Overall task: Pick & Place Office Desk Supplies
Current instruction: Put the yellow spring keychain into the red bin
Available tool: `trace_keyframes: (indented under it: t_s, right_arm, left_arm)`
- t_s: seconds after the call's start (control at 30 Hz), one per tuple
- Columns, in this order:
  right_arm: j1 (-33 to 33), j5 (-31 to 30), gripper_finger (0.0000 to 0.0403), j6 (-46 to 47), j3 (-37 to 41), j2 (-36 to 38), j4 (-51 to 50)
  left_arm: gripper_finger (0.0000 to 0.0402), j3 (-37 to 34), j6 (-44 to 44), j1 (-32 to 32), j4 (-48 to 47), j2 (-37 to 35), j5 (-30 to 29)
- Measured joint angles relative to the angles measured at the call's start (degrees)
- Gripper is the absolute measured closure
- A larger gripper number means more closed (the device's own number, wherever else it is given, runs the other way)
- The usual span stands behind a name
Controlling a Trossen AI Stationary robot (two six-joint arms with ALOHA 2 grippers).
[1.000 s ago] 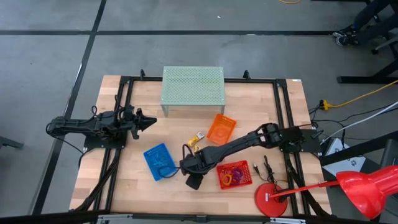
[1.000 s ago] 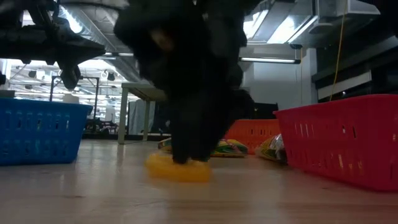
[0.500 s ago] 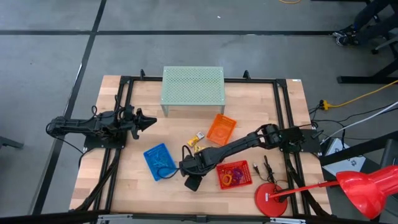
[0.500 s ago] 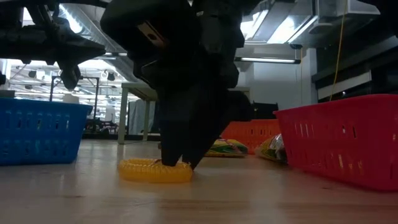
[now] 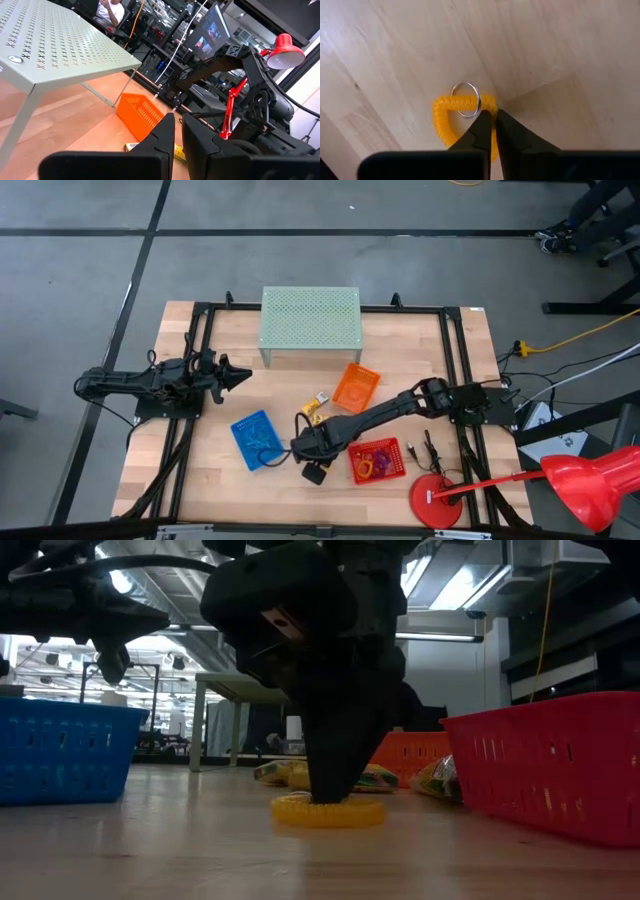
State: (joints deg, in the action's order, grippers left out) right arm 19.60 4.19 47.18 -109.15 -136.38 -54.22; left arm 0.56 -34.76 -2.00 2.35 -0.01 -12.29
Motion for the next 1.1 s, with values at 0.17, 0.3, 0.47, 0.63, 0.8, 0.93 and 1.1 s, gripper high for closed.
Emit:
trace_keyframes:
  t_s: [0.17,0.3,0.47,0.63,0.8,0.93,1.1]
  right_arm:
    - [-0.4,1.7,0.0396,1.1,0.0,0.0,0.2]
    - [-0.4,1.4,0.0398,1.5,-3.8,-0.7,-0.5]
    - [-1.7,0.6,0.0399,1.5,-12.5,-0.5,-0.7]
    - [-3.1,-1.8,0.0400,-0.4,-22.2,-0.5,-5.5]
    - [-3.8,-3.7,0.0401,-1.5,-23.8,3.2,-12.5]
    - [-2.8,-6.8,0.0401,-0.8,-23.8,8.5,-19.3]
    - [0.3,-11.7,0.0401,2.4,-23.8,14.3,-29.4]
  left_arm:
    - [0.0370,0.0,0.0,0.0,0.0,0.0,0.0]
    - [0.0370,0.0,0.0,0.0,0.0,0.0,0.0]
    - [0.0370,0.0,0.0,0.0,0.0,0.0,0.0]
    - [0.0370,0.0,0.0,0.0,0.0,0.0,0.0]
    - [0.0370,0.0,0.0,0.0,0.0,0.0,0.0]
    - [0.0370,0.0,0.0,0.0,0.0,0.0,0.0]
    - [0.0370,0.0,0.0,0.0,0.0,0.0,0.0]
